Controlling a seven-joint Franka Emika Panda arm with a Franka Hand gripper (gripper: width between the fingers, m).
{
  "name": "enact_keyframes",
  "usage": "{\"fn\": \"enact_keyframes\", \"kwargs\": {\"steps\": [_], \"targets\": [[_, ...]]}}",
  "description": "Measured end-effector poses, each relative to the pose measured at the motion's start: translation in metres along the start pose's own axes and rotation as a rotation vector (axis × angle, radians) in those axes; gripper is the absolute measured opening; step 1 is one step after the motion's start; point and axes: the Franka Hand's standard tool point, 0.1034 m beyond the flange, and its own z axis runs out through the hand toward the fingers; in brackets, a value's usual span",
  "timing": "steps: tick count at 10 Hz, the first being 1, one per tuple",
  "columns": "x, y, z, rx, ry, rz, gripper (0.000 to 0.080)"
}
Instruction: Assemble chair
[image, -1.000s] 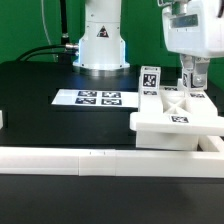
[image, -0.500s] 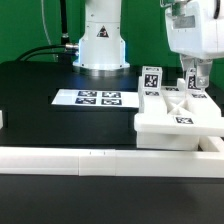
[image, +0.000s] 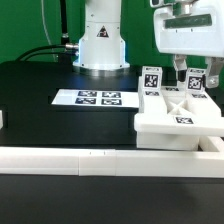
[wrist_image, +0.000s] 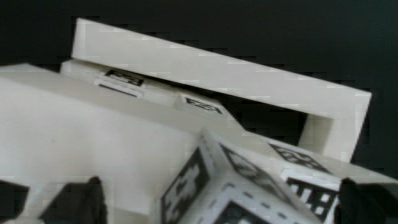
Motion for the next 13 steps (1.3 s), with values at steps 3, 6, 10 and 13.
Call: {"fn": "enact_keyframes", "kwargs": {"steps": [3, 6, 10, 13], "targets": [[0.0024, -0.0029, -0.0037, -0.035, -0.021, -0.319, 0.0649], [0.0003, -0.0007, -0.0043, -0.086, -0.031, -0.634, 0.0649], [-0.0007, -0.002, -0.0042, -0.119, -0.026, -0.785, 0.0379], [-0.0006, -0.002, -0.0042, -0.119, -0.024, -0.765, 0.0283]]}}
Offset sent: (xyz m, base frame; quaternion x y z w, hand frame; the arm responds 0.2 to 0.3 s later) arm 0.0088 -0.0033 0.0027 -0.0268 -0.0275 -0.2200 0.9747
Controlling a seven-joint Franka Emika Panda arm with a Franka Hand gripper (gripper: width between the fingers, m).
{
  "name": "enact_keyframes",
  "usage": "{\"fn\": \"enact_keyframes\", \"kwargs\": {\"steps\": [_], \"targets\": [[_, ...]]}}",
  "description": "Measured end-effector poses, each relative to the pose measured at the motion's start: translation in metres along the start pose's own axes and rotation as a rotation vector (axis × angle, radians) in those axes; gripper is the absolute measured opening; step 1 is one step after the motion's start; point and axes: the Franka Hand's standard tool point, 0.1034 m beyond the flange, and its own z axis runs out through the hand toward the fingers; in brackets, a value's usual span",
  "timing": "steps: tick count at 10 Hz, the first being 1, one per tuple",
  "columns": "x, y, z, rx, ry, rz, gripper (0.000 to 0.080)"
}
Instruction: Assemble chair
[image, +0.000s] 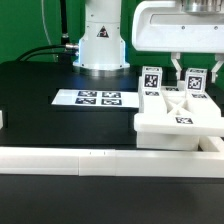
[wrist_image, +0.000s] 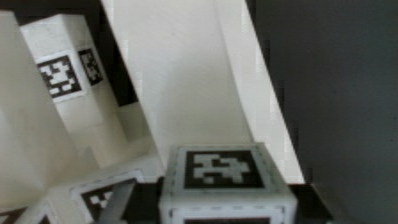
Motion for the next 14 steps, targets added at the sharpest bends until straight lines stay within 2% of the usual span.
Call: {"fn": "enact_keyframes", "kwargs": {"steps": [1, 8, 11, 14], "targets": [[0.0, 0.0, 0.0, 0.0, 0.0, 0.001, 0.0283], [-0.0008, -0.002, 0.0, 0.005, -0.001, 0.456, 0.0284], [-0.003, -0.0087, 0.0001, 0.04, -0.015, 0.806, 0.0284], [-0.0023, -0.0096, -0.0001, 0.056, -0.034, 1.048, 0.0284]]}}
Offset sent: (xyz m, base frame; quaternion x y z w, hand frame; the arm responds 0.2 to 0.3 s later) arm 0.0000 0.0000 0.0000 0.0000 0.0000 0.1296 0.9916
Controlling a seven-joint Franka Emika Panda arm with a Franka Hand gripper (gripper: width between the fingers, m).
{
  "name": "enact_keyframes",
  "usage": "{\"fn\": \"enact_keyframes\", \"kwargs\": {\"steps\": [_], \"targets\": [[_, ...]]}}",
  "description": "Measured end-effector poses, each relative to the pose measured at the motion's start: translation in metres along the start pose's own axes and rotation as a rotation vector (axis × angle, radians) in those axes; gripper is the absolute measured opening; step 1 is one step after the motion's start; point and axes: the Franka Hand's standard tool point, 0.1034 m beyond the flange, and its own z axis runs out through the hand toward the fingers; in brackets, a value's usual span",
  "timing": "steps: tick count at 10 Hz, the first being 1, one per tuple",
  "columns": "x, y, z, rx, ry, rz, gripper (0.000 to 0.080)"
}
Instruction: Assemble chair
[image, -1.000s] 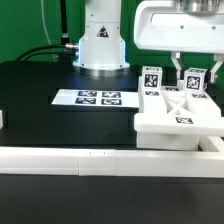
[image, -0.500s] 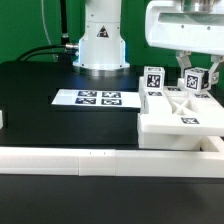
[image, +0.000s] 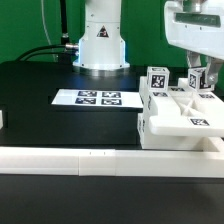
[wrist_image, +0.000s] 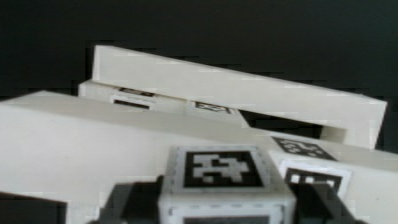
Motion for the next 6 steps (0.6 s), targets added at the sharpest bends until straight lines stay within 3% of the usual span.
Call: {"fn": "enact_keyframes", "kwargs": {"steps": [4, 6], "targets": [[-0.0006, -0.0007, 0.0003, 0.004, -0.021, 0.289, 0.0284], [-0.0008, -0.0005, 0.0005, 0.003, -0.02, 0.287, 0.0284]]}}
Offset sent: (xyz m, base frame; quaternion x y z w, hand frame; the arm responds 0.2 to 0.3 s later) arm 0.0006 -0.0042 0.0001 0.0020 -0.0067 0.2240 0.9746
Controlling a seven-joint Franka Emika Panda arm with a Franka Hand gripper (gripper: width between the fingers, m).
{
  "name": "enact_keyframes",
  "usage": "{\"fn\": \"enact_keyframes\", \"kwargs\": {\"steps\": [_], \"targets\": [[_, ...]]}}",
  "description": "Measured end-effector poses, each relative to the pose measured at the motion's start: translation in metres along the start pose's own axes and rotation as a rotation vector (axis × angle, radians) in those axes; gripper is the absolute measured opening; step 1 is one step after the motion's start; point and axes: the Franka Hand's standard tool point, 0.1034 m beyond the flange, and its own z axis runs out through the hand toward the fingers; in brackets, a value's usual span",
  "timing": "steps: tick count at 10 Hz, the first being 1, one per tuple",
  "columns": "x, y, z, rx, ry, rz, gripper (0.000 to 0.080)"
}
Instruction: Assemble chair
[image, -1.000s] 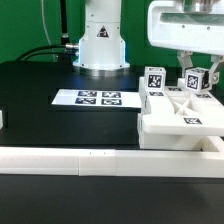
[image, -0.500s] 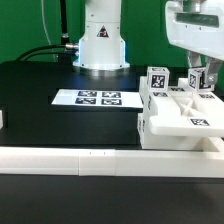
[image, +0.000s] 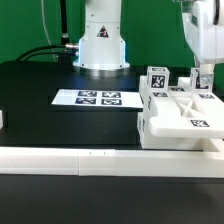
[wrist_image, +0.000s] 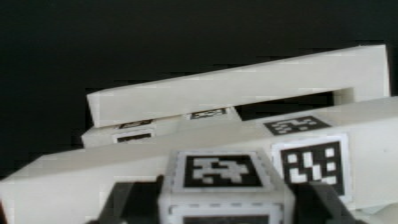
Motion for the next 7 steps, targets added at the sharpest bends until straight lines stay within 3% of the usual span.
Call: {"fn": "enact_keyframes", "kwargs": {"steps": [1, 2, 3, 4, 7], "targets": [[-0.0003, 0.0002, 0.0001, 0.0, 0.0, -0.004, 0.0284], [-0.0002, 0.0003, 0.0002, -0.001, 0.0, -0.041, 0.057], [-0.0001, 0.0005, 0.0003, -0.005, 0.0, -0.065, 0.057], [-0.0003, 0.0006, 0.0004, -0.005, 0.0, -0.092, 0.064], [0.0002, 0.0004, 0.0004, -0.005, 0.003, -0.395, 0.0649]]}}
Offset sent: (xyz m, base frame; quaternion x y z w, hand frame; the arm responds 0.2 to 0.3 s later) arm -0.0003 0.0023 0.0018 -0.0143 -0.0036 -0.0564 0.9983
